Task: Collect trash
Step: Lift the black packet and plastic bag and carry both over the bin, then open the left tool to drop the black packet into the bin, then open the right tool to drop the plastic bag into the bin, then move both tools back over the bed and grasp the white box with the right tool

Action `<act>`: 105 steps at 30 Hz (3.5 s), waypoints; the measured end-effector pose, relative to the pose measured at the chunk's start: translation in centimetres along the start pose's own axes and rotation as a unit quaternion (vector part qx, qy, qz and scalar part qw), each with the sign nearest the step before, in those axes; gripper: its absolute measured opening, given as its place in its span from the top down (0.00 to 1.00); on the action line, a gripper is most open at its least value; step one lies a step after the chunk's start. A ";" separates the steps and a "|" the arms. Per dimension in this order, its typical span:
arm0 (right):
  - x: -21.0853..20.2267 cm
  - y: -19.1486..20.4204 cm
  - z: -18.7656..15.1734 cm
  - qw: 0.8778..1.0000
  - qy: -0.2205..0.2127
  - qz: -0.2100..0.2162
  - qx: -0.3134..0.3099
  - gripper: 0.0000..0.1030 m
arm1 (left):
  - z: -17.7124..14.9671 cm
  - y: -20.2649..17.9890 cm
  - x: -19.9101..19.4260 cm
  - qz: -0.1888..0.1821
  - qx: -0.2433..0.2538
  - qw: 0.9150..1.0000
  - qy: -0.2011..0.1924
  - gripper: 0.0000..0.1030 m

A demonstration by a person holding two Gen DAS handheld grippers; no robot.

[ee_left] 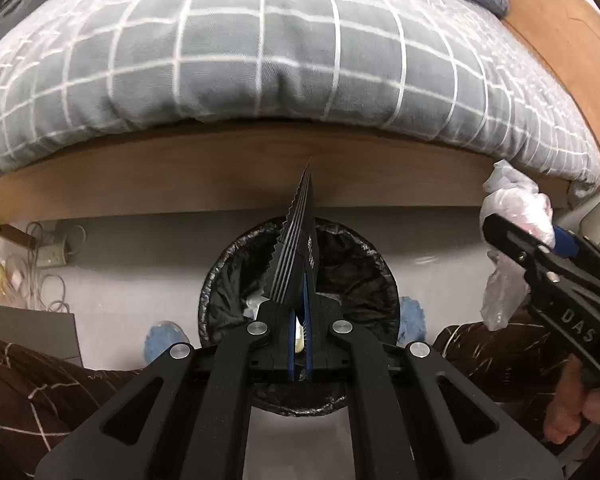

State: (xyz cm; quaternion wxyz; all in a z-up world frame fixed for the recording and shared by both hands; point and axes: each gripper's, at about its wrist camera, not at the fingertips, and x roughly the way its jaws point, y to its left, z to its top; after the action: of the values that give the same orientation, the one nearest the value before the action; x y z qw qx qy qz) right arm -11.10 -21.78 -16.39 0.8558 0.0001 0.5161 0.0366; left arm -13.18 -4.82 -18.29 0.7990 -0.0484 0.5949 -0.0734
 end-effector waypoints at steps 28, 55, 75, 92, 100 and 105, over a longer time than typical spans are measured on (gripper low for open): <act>1.7 -1.8 -1.0 1.000 0.023 -0.011 0.013 0.42 | 0.5 -1.2 3.4 0.024 0.038 0.999 0.006 0.32; 3.1 6.2 -0.3 0.997 0.040 0.034 -0.057 0.40 | 0.9 7.4 -1.9 0.063 -0.044 0.996 -0.043 0.06; -1.9 5.8 4.8 0.995 -0.076 0.006 -0.059 0.07 | 6.0 8.2 -6.5 0.072 -0.044 0.991 -0.103 0.06; -1.4 5.6 16.6 0.985 -0.146 0.028 -0.084 0.07 | 17.3 9.1 -10.1 0.094 -0.051 0.979 -0.175 0.06; 2.8 6.9 23.1 0.985 -0.130 0.053 -0.101 0.07 | 24.2 9.9 -8.8 0.097 -0.046 0.977 -0.184 0.06; 5.6 7.3 24.9 0.984 -0.120 0.068 -0.112 0.07 | 27.4 10.6 -7.5 0.090 -0.047 0.978 -0.181 0.06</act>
State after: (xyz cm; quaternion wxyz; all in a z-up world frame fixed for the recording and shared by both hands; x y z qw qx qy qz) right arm 13.04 -13.24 -9.44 0.9016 -0.0565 0.4013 0.1517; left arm 11.56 6.70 -5.10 0.8938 -0.0445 0.4447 0.0366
